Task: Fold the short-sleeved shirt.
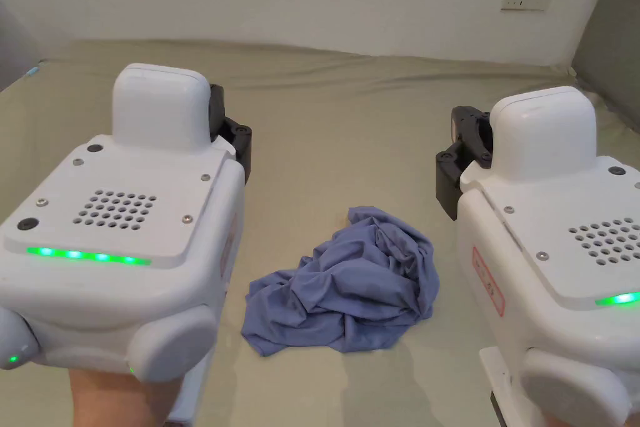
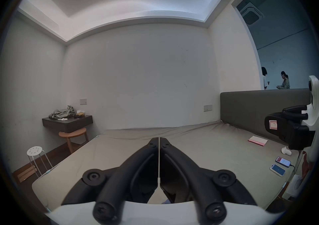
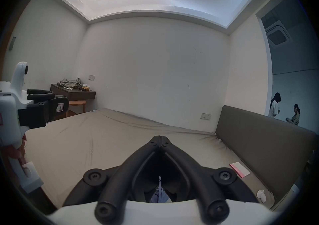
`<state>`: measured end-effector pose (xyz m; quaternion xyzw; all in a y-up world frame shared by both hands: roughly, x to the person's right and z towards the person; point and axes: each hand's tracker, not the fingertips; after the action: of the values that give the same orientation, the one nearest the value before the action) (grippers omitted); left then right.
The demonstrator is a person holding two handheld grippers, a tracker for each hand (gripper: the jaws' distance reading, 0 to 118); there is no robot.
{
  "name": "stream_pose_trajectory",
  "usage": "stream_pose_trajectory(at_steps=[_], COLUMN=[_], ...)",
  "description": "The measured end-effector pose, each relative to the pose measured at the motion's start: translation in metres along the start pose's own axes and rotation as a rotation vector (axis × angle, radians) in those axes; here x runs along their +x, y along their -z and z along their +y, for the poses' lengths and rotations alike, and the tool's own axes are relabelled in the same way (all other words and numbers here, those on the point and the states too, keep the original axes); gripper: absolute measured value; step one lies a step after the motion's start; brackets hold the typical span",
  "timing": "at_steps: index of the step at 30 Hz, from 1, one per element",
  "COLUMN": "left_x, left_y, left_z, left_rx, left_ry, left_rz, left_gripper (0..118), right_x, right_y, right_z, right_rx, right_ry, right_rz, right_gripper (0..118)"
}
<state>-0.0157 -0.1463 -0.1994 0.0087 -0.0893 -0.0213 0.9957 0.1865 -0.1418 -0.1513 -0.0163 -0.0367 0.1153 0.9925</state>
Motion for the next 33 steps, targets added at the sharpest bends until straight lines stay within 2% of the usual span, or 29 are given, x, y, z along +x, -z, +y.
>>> stream_pose_trajectory(at_steps=[7,19,24,28,31,32,33], left_x=[0.002,-0.003,-0.003,-0.002,0.004,0.005,0.005], left_y=[-0.007,0.013,0.05,0.093,0.117,0.124,0.132], left_z=[-0.013,-0.023,-0.06,-0.124,-0.178,-0.194,-0.211], left_rx=[-0.001,-0.056,-0.26,-0.498,-0.651,-0.707,-0.761], left_ry=[0.063,0.053,0.034,-0.009,0.039,0.053,0.037], left_rz=[0.014,-0.019,-0.07,-0.096,-0.102,-0.106,-0.124], left_gripper=[0,0,0,0,1,6,28], right_x=[-0.011,0.001,0.006,0.016,0.026,0.029,0.033], right_y=[-0.003,0.014,0.026,0.039,0.047,0.049,0.051], right_z=[-0.007,-0.029,-0.047,-0.067,-0.082,-0.087,-0.092], right_rx=[-0.024,-0.065,-0.114,-0.168,-0.209,-0.222,-0.236], right_ry=[-0.027,-0.014,0.003,0.011,0.018,0.02,0.023], right_rz=[0.009,0.013,0.013,0.002,-0.014,-0.02,-0.026], right_gripper=[0,0,0,0,0,0,0])
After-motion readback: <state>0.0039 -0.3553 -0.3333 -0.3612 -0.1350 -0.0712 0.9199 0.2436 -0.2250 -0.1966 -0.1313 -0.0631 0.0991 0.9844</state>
